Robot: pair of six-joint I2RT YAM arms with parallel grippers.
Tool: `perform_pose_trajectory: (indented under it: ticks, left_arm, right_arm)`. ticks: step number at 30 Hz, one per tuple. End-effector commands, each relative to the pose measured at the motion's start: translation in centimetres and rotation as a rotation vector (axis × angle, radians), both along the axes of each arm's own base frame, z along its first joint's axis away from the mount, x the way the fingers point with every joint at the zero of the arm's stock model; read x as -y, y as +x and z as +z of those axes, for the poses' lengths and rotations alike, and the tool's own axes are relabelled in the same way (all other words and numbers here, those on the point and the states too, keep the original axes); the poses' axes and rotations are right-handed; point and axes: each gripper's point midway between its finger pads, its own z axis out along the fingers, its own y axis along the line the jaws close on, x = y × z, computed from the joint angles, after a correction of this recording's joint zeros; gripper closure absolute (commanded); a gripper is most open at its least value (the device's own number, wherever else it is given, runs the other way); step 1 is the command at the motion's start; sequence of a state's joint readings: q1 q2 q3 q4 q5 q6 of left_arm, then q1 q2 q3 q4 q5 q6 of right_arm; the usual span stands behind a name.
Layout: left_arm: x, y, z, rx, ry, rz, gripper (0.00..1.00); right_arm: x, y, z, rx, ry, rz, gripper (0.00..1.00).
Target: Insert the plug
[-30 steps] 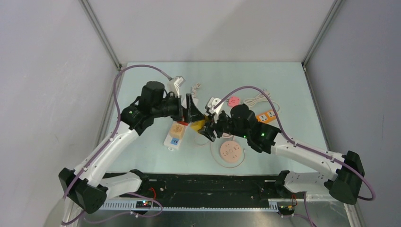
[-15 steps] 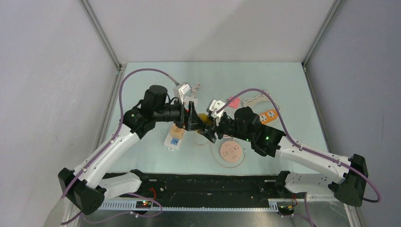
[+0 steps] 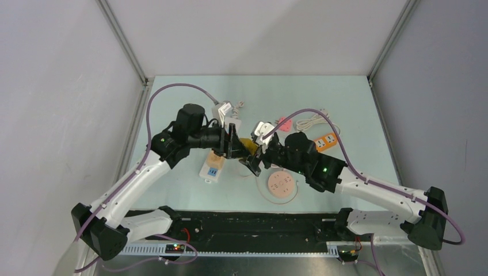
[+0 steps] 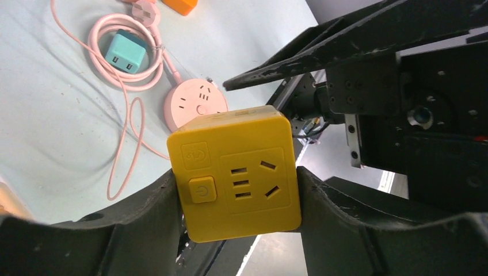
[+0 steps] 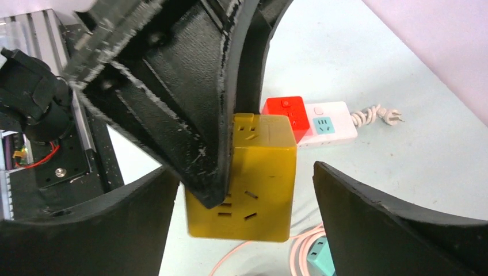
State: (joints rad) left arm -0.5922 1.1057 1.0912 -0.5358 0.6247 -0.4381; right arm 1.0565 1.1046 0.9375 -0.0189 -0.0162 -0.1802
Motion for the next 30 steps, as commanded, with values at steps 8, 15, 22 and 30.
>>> perform_pose_trajectory:
  ticks: [8, 15, 22, 30]
  left_arm:
    - [-2.1, 5.7, 1.3, 0.273, 0.129, 0.152, 1.00]
    - [-5.8, 12.5, -0.1, 0.452, 0.416, 0.345, 1.00]
    - [-7.0, 18.3, -1.3, 0.416, 0.483, 0.391, 1.00]
    - [-7.1, 23.0, -5.2, 0.310, 0.531, 0.379, 1.00]
  right_arm:
    - [3.6, -3.6, 5.2, -0.127, 0.206, -0.011, 0.04]
    - [9.3, -4.1, 3.4, -0.339, 0.249, -0.239, 0.07]
    - [15.4, -3.4, -0.3, -0.461, 0.245, -0.486, 0.08]
    - [16.6, -2.2, -1.9, -0.529, 0.260, -0.537, 0.08]
